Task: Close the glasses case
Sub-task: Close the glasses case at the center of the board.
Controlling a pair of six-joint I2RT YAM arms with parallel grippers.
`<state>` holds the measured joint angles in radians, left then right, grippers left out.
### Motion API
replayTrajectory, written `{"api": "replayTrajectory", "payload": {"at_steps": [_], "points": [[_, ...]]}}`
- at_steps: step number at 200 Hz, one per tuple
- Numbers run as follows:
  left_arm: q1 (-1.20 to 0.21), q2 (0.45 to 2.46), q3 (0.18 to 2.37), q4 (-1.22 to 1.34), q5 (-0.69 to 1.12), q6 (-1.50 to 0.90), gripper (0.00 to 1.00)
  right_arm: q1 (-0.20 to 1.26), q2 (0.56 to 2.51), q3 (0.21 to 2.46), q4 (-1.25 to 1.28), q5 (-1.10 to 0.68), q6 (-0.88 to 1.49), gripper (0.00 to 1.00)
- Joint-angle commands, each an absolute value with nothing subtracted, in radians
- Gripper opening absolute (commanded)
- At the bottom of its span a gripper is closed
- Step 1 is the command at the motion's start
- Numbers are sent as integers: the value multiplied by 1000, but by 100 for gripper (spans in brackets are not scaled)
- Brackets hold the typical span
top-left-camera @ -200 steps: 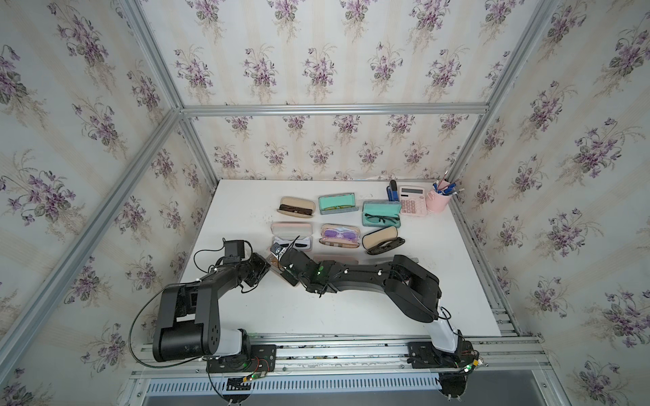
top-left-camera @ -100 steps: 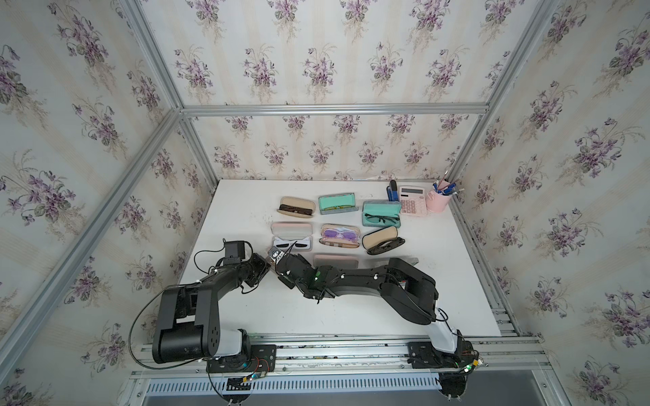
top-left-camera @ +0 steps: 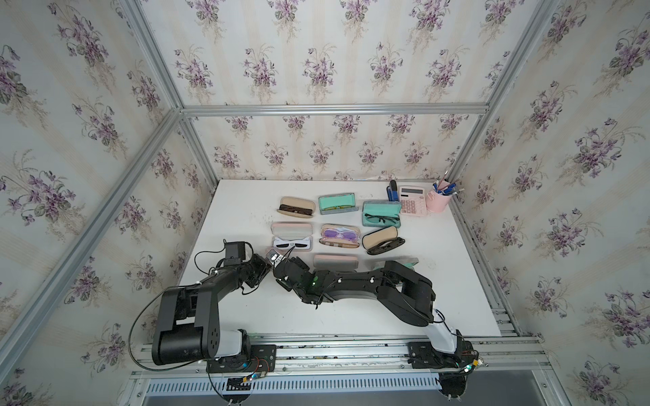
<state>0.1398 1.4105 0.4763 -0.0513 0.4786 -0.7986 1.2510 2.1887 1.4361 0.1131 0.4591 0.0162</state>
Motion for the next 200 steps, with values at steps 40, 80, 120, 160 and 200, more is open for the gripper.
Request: {"api": "replayTrajectory", "payload": {"at_steps": [40, 80, 120, 160, 200], "points": [[136, 1420, 462, -233, 450, -790, 18, 1286, 2247, 1414, -115, 194, 116, 5], [136, 1421, 471, -253, 433, -780, 19, 1290, 2252, 1400, -112, 206, 130, 3], [136, 1421, 476, -262, 427, -774, 19, 1295, 2261, 1394, -118, 219, 132, 3], [136, 1421, 477, -262, 427, -771, 19, 1302, 2272, 1392, -123, 225, 135, 4], [136, 1390, 477, -268, 426, -766, 19, 1307, 2282, 1382, -121, 219, 151, 4]]}}
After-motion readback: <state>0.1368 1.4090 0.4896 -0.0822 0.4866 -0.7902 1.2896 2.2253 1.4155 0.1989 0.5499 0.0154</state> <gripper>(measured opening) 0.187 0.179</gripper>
